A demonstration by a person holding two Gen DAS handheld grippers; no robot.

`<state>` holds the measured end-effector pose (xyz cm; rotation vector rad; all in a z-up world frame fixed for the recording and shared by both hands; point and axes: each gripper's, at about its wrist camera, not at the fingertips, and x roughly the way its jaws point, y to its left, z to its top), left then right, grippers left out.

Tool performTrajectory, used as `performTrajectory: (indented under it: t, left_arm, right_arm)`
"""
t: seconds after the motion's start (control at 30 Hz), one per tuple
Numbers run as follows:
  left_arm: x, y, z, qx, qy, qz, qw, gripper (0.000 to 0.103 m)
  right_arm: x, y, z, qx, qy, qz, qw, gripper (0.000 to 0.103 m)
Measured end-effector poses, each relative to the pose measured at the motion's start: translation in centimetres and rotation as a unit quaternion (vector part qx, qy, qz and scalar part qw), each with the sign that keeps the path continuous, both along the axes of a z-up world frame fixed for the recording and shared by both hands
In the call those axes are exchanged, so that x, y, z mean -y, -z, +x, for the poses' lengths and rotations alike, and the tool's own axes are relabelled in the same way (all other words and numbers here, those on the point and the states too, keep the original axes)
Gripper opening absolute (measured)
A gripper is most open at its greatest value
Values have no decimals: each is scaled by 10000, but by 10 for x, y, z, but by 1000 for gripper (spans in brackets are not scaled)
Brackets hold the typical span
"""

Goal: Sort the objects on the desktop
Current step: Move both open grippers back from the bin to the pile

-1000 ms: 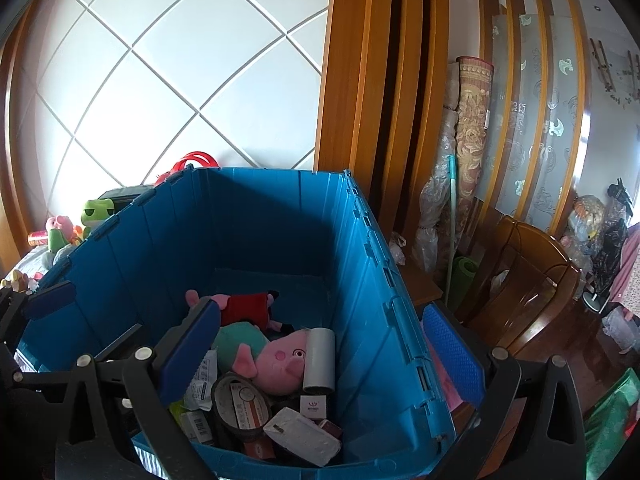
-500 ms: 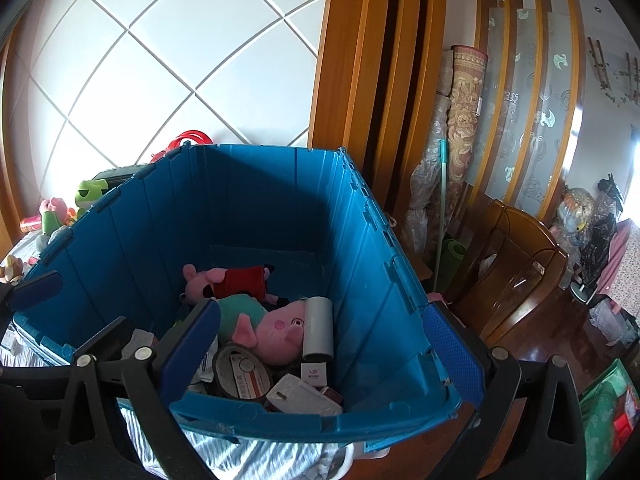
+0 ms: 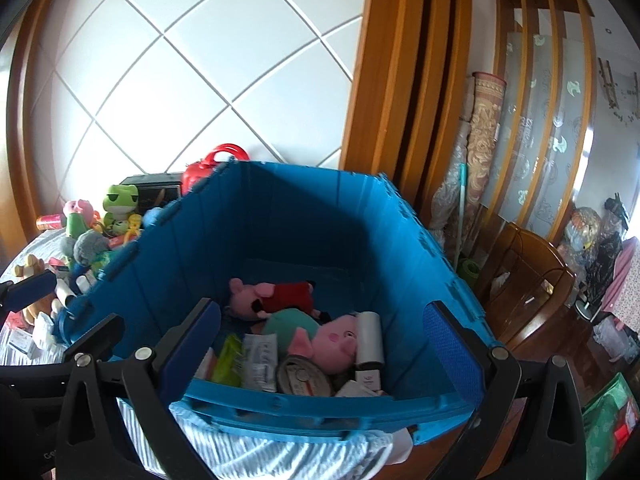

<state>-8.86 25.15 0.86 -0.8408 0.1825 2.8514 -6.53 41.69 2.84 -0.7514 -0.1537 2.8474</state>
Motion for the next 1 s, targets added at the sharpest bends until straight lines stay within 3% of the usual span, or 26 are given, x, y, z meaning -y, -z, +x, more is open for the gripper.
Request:
performTrajectory:
  t: [0.3,0.57,0.8,1.0]
  left_arm:
    - [107,7,-3,18,-715,-51,9974,82]
    - [219,35,-12,295,-1568,-68,9872,82]
    - [301,90,-27,926,-2338,43,9678,82]
    - [353,146,-47,1573,-3064,45,9388,82]
  right_arm:
    - [102,4,-27,5,-698,-15,9976,103]
    - [215,28,-62,204,-1519,-73,9882,103]
    - [299,72,-97,808,-2183,-125,9724,103]
    - [357,133,-135,1528,-2749,-151,9491,103]
